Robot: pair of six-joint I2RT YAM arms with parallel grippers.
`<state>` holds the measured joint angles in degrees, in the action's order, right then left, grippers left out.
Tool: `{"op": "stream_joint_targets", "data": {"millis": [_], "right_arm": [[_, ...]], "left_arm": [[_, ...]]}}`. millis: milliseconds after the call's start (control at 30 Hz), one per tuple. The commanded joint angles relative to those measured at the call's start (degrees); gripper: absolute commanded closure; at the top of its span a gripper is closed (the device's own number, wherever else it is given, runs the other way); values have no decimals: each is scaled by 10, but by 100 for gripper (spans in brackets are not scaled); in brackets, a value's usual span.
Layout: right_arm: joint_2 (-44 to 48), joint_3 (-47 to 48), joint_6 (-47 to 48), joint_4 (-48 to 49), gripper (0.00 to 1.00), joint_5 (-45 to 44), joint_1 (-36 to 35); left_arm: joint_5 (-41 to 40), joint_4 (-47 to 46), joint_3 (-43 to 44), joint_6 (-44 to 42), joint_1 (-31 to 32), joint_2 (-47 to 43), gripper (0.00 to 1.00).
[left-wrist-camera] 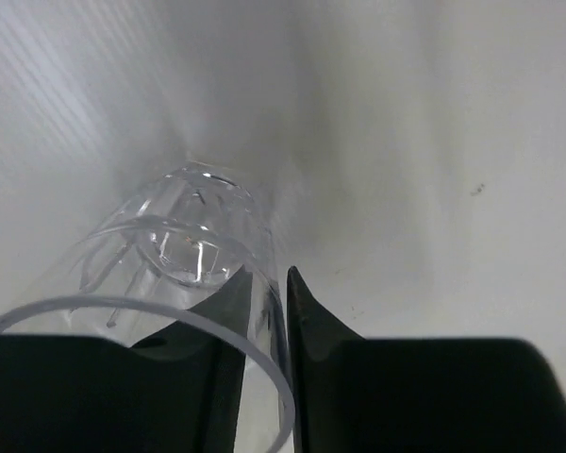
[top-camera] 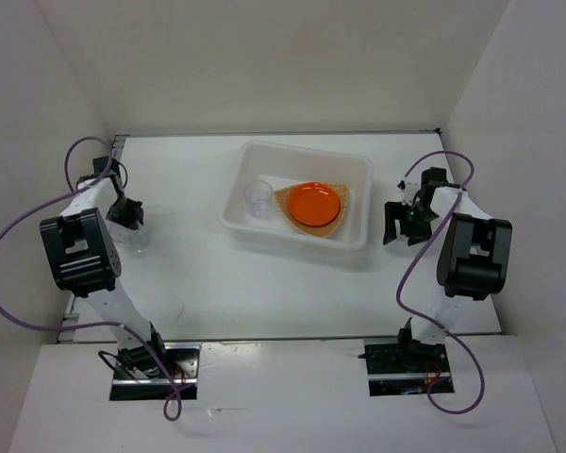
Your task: Place the mixed dishes into the plastic bin
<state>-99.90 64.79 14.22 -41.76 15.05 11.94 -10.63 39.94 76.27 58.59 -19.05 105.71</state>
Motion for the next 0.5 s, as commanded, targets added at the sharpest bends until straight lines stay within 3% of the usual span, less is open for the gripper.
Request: {"op": "stream_joint_targets", "data": {"millis": [0, 133, 467], "right_arm": [[-6, 14, 4, -4, 17, -5, 4], [-13, 14, 4, -4, 17, -5, 4], [-13, 14, -2, -4, 17, -10, 4]], "left_arm": [[27, -22, 20, -45, -1, -20, 100], [79, -64, 14, -73, -1, -61, 100], [226, -209, 8, -185, 74, -134, 100]]}}
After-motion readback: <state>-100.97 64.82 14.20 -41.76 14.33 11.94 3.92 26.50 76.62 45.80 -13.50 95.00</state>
